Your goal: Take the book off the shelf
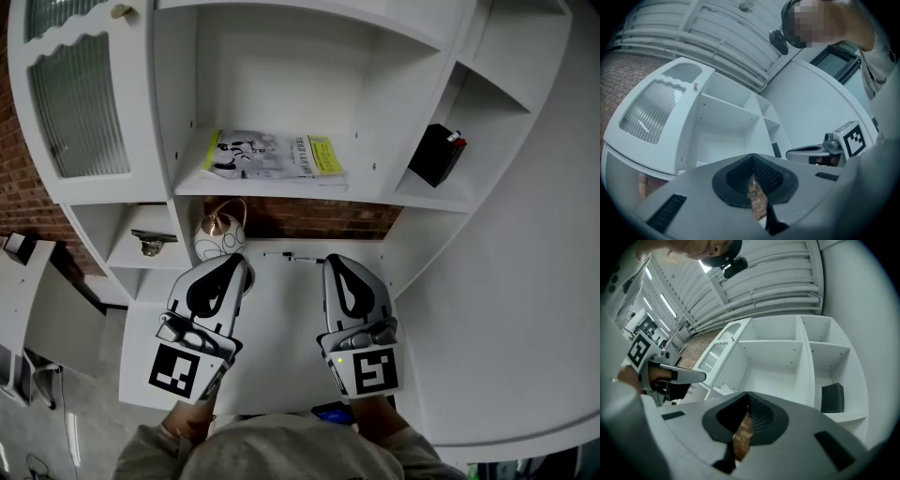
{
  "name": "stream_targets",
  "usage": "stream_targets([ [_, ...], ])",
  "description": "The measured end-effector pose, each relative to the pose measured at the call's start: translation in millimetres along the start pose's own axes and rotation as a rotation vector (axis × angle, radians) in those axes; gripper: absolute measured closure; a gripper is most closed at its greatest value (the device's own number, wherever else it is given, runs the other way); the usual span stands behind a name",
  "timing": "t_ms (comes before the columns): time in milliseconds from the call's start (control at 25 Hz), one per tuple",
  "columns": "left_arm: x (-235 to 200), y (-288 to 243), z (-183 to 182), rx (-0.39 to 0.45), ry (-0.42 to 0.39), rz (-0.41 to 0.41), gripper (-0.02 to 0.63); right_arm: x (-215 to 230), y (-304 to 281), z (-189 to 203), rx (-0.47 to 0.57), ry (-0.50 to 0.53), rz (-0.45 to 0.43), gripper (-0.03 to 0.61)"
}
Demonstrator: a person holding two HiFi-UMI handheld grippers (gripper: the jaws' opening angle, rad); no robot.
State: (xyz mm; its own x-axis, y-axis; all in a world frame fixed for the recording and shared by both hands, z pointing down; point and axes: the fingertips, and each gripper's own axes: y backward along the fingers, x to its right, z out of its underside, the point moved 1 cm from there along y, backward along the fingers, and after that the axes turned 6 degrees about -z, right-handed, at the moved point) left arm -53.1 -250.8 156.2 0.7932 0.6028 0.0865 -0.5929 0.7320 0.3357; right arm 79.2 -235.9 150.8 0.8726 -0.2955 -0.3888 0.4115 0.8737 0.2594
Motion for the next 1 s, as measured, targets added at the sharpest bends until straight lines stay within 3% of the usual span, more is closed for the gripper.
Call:
stream_targets([
  [360,-18,-30,-6,0.005,-0.035,-0.058,0.604,20,-35,-9,0.041,0.004,-0.047,0.560],
  [680,-27,-53,-7,-0.005,-0.092,-0.038,0.604,27,-57,-6,0.045,-0.001,-0.065,0.560],
  [1000,-35,-67,-11,-0.031,-0.279,-0.039,0.604,32,-74,-7,0.032,0.077,-0.093,0.560],
])
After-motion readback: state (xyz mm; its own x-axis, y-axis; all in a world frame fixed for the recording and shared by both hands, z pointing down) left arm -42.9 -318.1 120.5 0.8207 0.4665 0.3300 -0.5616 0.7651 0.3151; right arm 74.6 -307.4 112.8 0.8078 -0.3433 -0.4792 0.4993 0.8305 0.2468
